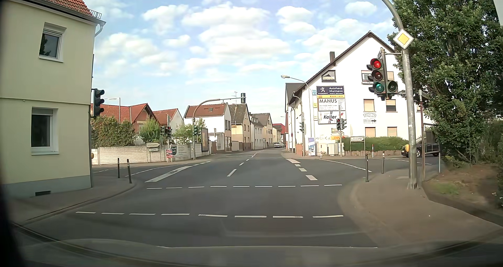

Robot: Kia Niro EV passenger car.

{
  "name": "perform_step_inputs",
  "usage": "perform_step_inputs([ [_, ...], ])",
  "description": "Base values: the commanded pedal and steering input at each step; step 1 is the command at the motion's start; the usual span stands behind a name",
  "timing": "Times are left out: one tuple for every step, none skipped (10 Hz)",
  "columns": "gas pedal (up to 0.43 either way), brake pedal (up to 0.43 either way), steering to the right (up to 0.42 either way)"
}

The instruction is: Follow the waypoints while adhering to traffic rules and regulations

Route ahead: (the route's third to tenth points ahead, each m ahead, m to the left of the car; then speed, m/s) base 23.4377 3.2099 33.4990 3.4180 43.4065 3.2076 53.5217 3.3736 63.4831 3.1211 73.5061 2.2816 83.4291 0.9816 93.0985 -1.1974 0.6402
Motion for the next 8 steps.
perform_step_inputs([
  [0.000, 0.287, -0.008],
  [0.000, 0.287, -0.009],
  [0.000, 0.287, -0.008],
  [0.000, 0.287, -0.008],
  [0.000, 0.268, -0.009],
  [0.000, 0.250, -0.009],
  [0.000, 0.250, -0.009],
  [0.000, 0.262, -0.008],
])
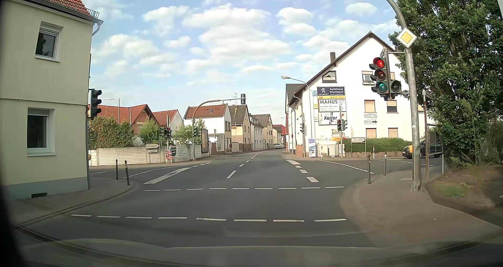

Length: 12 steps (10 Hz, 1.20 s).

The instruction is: Follow the waypoints while adhering to traffic rules and regulations

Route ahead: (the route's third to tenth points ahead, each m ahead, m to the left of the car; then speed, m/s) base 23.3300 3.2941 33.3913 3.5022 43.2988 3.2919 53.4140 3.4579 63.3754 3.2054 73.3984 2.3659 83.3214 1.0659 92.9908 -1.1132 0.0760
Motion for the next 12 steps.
perform_step_inputs([
  [0.000, 0.262, -0.008],
  [0.000, 0.262, -0.008],
  [0.000, 0.262, -0.008],
  [0.000, 0.262, -0.008],
  [0.000, 0.262, -0.008],
  [0.000, 0.262, -0.008],
  [0.000, 0.262, -0.008],
  [0.000, 0.262, -0.008],
  [0.000, 0.262, -0.008],
  [0.000, 0.262, -0.008],
  [0.000, 0.262, -0.008],
  [0.000, 0.268, -0.008],
])
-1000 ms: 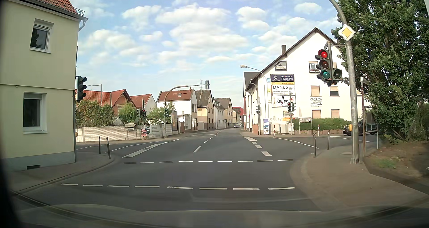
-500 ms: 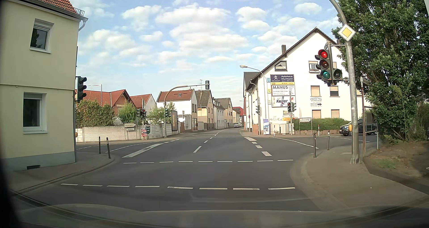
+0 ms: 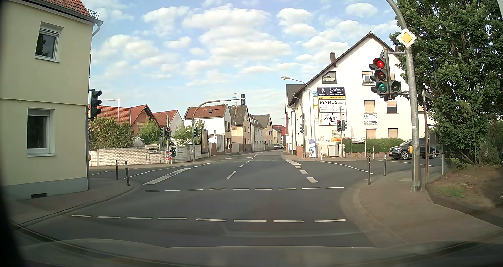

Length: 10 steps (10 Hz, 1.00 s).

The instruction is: Follow the waypoints while adhering to traffic rules and regulations

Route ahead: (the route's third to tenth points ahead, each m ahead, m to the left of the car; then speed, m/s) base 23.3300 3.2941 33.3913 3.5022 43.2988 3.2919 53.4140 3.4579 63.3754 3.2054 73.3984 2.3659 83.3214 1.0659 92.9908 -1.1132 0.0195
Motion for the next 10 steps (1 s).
perform_step_inputs([
  [0.000, 0.262, -0.008],
  [0.000, 0.268, -0.008],
  [0.000, 0.268, -0.008],
  [0.000, 0.268, -0.008],
  [0.000, 0.268, -0.008],
  [0.000, 0.268, -0.008],
  [0.000, 0.268, -0.008],
  [0.000, 0.268, -0.008],
  [0.000, 0.268, -0.008],
  [0.000, 0.268, -0.008],
])
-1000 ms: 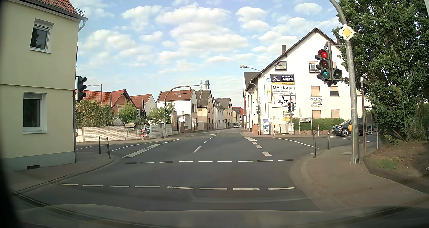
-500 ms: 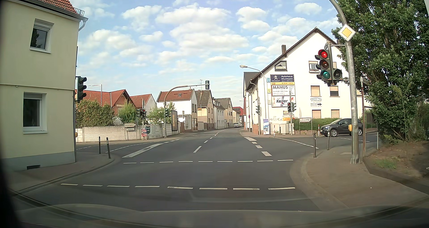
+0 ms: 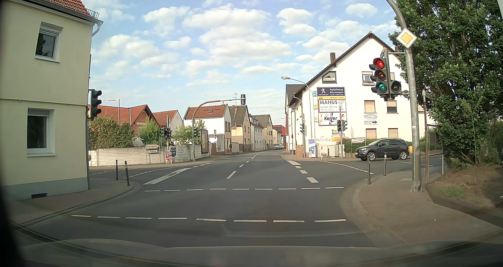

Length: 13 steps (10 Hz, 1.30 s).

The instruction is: Follow the waypoints while adhering to traffic rules and regulations

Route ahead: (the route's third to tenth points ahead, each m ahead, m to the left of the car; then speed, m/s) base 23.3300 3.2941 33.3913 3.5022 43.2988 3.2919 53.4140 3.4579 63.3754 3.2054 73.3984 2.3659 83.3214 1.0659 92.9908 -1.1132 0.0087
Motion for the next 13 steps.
perform_step_inputs([
  [0.000, 0.268, -0.008],
  [0.000, 0.268, -0.008],
  [0.000, 0.268, -0.008],
  [0.000, 0.268, -0.007],
  [0.000, 0.268, -0.008],
  [0.000, 0.268, -0.008],
  [0.000, 0.268, -0.008],
  [0.000, 0.280, -0.008],
  [0.000, 0.317, -0.007],
  [0.000, 0.341, -0.008],
  [0.000, 0.341, -0.008],
  [0.000, 0.348, -0.008],
  [0.000, 0.348, -0.008],
])
